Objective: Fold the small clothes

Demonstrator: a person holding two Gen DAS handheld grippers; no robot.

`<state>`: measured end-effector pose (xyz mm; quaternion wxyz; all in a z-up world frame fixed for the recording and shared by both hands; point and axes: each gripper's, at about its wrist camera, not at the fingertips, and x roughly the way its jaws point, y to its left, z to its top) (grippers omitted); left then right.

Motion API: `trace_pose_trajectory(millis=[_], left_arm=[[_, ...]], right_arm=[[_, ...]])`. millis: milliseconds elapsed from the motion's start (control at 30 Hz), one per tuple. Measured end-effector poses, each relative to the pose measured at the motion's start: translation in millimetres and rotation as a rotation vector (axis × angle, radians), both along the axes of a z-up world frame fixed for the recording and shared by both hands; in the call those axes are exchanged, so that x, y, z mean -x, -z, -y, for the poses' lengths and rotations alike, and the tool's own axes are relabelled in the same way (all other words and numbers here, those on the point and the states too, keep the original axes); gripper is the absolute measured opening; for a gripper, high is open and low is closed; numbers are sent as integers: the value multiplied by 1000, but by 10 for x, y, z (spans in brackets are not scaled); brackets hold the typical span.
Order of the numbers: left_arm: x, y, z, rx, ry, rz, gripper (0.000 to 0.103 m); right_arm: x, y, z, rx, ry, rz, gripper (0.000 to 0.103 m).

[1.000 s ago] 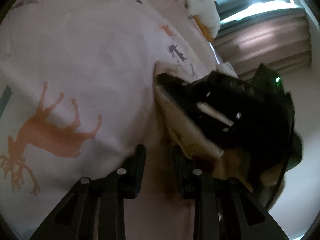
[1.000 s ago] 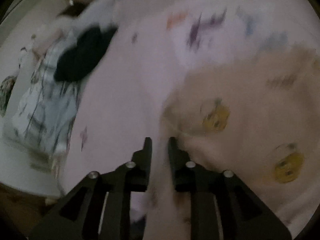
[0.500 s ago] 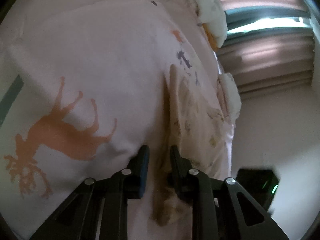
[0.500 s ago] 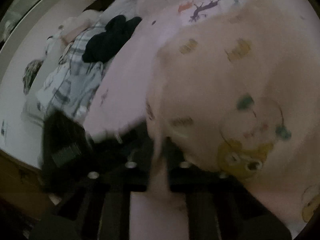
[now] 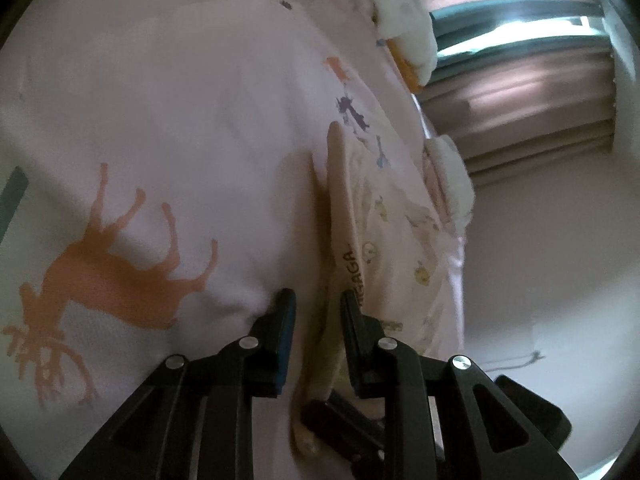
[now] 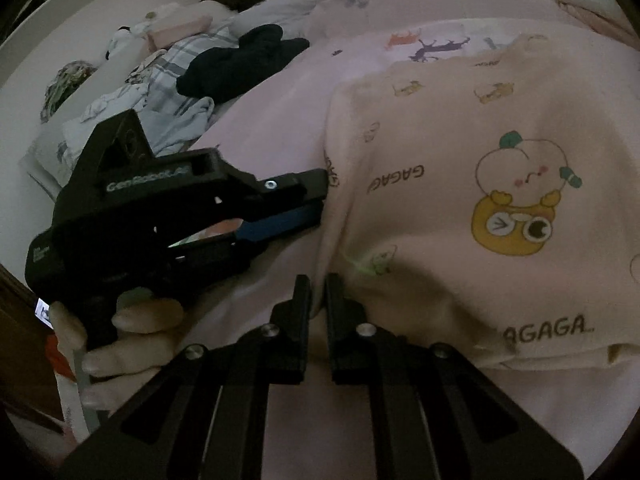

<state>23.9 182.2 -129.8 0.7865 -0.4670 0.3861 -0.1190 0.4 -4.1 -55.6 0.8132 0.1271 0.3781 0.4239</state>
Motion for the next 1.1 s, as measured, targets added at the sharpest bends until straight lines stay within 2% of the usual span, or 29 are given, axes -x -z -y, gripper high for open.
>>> trace_pose_trajectory(millis=[100, 300, 467, 567, 600, 633, 733, 800, 867, 1033, 1100], left_arm=[[17, 15, -7, 1, 17, 15, 23], [18, -10, 44, -40, 28, 28, 23], [5, -20, 64, -38, 14, 22, 24], [-9, -53, 118, -55, 23, 37, 32], [-13, -73, 147, -59, 36, 50, 39], [-34, -98, 185, -65, 49, 61, 47], [-54, -193, 342, -126, 99, 99, 63], [-51, -208, 388, -153, 88, 102, 64], [-59, -208, 411, -161, 86, 106, 65], [-70, -161, 317, -81, 89, 107, 65], [-71, -137, 265, -42, 86, 104, 65]], right_arm=[[-28, -3, -9, -1, 8, -13, 8], [81, -23, -63, 43, 29, 70, 8], [161, -76, -99, 99, 50, 120, 12], [236, -123, -88, 111, 7, 125, 32], [261, -136, -77, 110, -11, 120, 39], [290, -158, -56, 117, -19, 122, 41], [351, -229, 34, 164, 4, 136, 42], [372, -265, 126, 163, 6, 124, 43], [362, -333, 333, 143, 41, 112, 49], [262, -487, 932, 41, 176, 102, 77], [163, -484, 1145, 23, 259, 81, 79]])
